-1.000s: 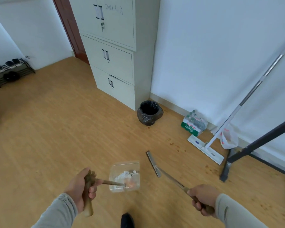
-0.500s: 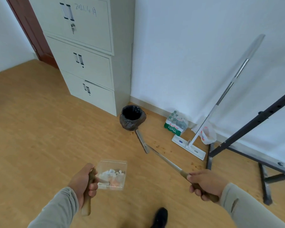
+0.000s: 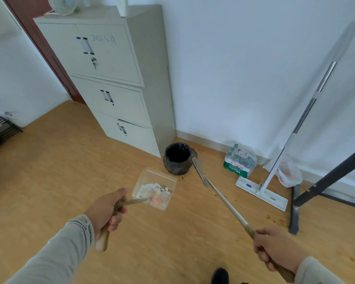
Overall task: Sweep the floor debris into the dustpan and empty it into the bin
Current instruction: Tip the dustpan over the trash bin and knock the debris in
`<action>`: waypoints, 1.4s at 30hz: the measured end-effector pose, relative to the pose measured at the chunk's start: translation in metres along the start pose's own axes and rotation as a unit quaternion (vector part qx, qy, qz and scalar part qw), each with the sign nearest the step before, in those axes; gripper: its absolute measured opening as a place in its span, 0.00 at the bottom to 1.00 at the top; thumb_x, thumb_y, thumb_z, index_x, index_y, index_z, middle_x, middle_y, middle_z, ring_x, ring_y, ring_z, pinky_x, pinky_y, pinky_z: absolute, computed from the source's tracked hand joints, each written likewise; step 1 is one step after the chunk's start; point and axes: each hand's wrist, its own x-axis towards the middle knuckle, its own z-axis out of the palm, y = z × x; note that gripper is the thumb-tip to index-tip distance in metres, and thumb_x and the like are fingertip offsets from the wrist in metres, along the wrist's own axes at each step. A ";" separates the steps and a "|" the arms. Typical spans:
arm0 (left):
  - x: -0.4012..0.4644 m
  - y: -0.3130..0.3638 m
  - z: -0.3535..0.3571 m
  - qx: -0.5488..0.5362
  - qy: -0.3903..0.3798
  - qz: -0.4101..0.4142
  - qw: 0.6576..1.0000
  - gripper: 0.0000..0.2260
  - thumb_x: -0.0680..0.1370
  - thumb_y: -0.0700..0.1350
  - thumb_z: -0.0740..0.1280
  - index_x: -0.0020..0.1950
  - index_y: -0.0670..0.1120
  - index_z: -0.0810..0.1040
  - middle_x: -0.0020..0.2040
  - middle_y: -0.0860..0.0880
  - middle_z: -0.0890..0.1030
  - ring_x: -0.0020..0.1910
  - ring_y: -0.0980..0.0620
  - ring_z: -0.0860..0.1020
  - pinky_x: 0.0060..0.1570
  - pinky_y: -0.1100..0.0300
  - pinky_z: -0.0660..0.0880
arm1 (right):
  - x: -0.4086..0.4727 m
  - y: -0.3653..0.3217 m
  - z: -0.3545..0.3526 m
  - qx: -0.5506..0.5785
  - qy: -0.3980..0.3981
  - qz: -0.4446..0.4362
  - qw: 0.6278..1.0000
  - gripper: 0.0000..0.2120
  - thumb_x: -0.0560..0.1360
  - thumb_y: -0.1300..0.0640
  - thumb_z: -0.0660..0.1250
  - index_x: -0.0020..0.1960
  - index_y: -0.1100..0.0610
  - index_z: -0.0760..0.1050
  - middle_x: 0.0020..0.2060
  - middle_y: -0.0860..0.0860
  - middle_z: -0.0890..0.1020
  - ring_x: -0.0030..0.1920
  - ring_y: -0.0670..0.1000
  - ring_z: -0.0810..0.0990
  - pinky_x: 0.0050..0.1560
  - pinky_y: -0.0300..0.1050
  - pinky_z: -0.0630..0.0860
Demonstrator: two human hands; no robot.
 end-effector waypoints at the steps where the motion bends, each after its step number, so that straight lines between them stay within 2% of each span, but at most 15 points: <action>1: 0.002 0.008 0.004 0.008 0.002 0.006 1.000 0.18 0.77 0.58 0.70 0.49 0.42 0.73 0.35 0.43 0.74 0.21 0.52 0.62 0.21 0.65 0.60 | 0.005 -0.003 -0.004 -0.009 -0.003 0.001 1.000 0.03 0.76 0.67 0.62 0.45 0.65 0.74 0.29 0.59 0.73 0.22 0.51 0.66 0.22 0.38 0.63; 4: 0.008 0.027 0.014 0.038 0.005 0.021 0.999 0.16 0.78 0.53 0.70 0.50 0.41 0.72 0.38 0.42 0.74 0.21 0.52 0.62 0.22 0.65 0.60 | 0.018 -0.011 -0.018 -0.013 -0.004 0.003 1.000 0.03 0.77 0.67 0.61 0.47 0.66 0.74 0.26 0.57 0.73 0.21 0.50 0.66 0.22 0.38 0.63; 7: 0.017 0.044 0.021 0.082 0.002 0.030 0.996 0.11 0.79 0.41 0.69 0.55 0.36 0.72 0.41 0.40 0.74 0.21 0.51 0.62 0.22 0.64 0.60 | 0.027 -0.025 -0.027 -0.017 -0.001 -0.004 1.000 0.03 0.77 0.67 0.62 0.49 0.66 0.74 0.24 0.57 0.72 0.20 0.50 0.65 0.22 0.38 0.63; 9: 0.024 0.055 0.027 0.115 0.010 0.036 0.993 0.12 0.77 0.34 0.66 0.58 0.32 0.71 0.42 0.39 0.74 0.21 0.51 0.62 0.22 0.64 0.59 | 0.032 -0.035 -0.029 -0.012 -0.003 -0.002 1.000 0.04 0.77 0.66 0.63 0.51 0.66 0.74 0.24 0.56 0.73 0.20 0.50 0.66 0.22 0.38 0.65; 11: 0.032 0.066 0.032 0.140 0.019 0.046 0.989 0.12 0.76 0.31 0.64 0.59 0.31 0.71 0.41 0.39 0.74 0.21 0.51 0.62 0.23 0.64 0.58 | 0.038 -0.044 -0.029 -0.003 -0.002 -0.006 1.000 0.07 0.77 0.65 0.64 0.54 0.65 0.74 0.25 0.56 0.75 0.21 0.49 0.68 0.22 0.39 0.67; 16: 0.062 0.098 0.028 0.168 -0.002 0.061 0.984 0.08 0.76 0.31 0.62 0.53 0.38 0.73 0.39 0.40 0.75 0.21 0.51 0.62 0.22 0.65 0.60 | 0.043 -0.067 -0.017 0.020 0.007 -0.032 0.999 0.09 0.77 0.65 0.65 0.56 0.64 0.74 0.27 0.55 0.76 0.22 0.48 0.69 0.23 0.39 0.68; 20: 0.100 0.127 0.012 0.200 -0.013 0.081 0.976 0.08 0.76 0.33 0.63 0.55 0.36 0.74 0.40 0.38 0.77 0.21 0.51 0.62 0.23 0.64 0.60 | 0.048 -0.090 0.001 0.041 0.025 -0.043 0.998 0.09 0.77 0.66 0.64 0.57 0.62 0.74 0.30 0.57 0.77 0.23 0.49 0.70 0.23 0.40 0.68; 23: 0.131 0.151 -0.008 0.212 -0.038 0.096 0.972 0.08 0.79 0.38 0.66 0.54 0.36 0.73 0.40 0.38 0.77 0.20 0.51 0.63 0.22 0.65 0.61 | 0.054 -0.112 0.019 0.044 0.045 -0.045 0.997 0.08 0.77 0.66 0.65 0.56 0.61 0.75 0.31 0.57 0.78 0.23 0.48 0.70 0.24 0.41 0.68; 26: 0.155 0.181 -0.028 0.217 -0.066 0.105 0.968 0.12 0.79 0.44 0.69 0.53 0.36 0.73 0.42 0.38 0.78 0.20 0.51 0.62 0.22 0.65 0.62 | 0.063 -0.137 0.043 0.053 0.057 -0.039 0.996 0.08 0.77 0.65 0.65 0.56 0.60 0.75 0.32 0.57 0.79 0.24 0.48 0.71 0.25 0.41 0.69; 29: 0.179 0.213 -0.053 0.216 -0.108 0.105 0.965 0.21 0.72 0.46 0.75 0.56 0.36 0.72 0.42 0.39 0.79 0.21 0.51 0.62 0.21 0.65 0.62 | 0.074 -0.161 0.071 0.078 0.074 -0.038 0.993 0.10 0.77 0.66 0.65 0.58 0.61 0.74 0.33 0.58 0.78 0.24 0.49 0.70 0.23 0.40 0.68; 30: 0.188 0.222 -0.062 0.227 -0.115 0.107 0.961 0.21 0.71 0.45 0.75 0.57 0.36 0.73 0.39 0.40 0.78 0.21 0.51 0.62 0.21 0.65 0.62 | 0.078 -0.169 0.081 0.085 0.080 -0.038 0.992 0.10 0.77 0.66 0.64 0.58 0.61 0.74 0.33 0.58 0.78 0.24 0.49 0.70 0.23 0.40 0.68; 33: 0.212 0.246 -0.082 0.269 -0.112 0.107 0.951 0.14 0.76 0.34 0.69 0.60 0.37 0.73 0.24 0.46 0.70 0.19 0.51 0.61 0.21 0.63 0.60 | 0.085 -0.196 0.107 0.103 0.098 -0.034 0.989 0.10 0.77 0.66 0.64 0.58 0.62 0.74 0.34 0.58 0.77 0.24 0.49 0.70 0.23 0.40 0.68; 35: 0.229 0.258 -0.088 0.300 -0.110 0.110 0.941 0.12 0.78 0.31 0.65 0.60 0.38 0.74 0.21 0.50 0.69 0.18 0.51 0.62 0.24 0.61 0.59 | 0.089 -0.212 0.122 0.119 0.102 -0.032 0.987 0.10 0.77 0.67 0.64 0.58 0.64 0.74 0.33 0.58 0.77 0.24 0.49 0.70 0.22 0.39 0.67; 38: 0.254 0.271 -0.085 0.356 -0.109 0.130 0.919 0.11 0.77 0.31 0.64 0.57 0.41 0.76 0.29 0.47 0.73 0.22 0.51 0.65 0.25 0.62 0.62 | 0.096 -0.231 0.139 0.138 0.108 -0.019 0.984 0.08 0.77 0.67 0.63 0.55 0.67 0.74 0.34 0.59 0.77 0.25 0.49 0.70 0.23 0.40 0.67; 42: 0.277 0.281 -0.073 0.485 -0.112 0.197 0.845 0.10 0.77 0.36 0.65 0.53 0.50 0.78 0.42 0.46 0.77 0.29 0.49 0.71 0.26 0.61 0.69 | 0.109 -0.249 0.155 0.151 0.117 -0.011 0.982 0.04 0.77 0.67 0.63 0.51 0.66 0.75 0.29 0.57 0.77 0.24 0.49 0.70 0.23 0.40 0.67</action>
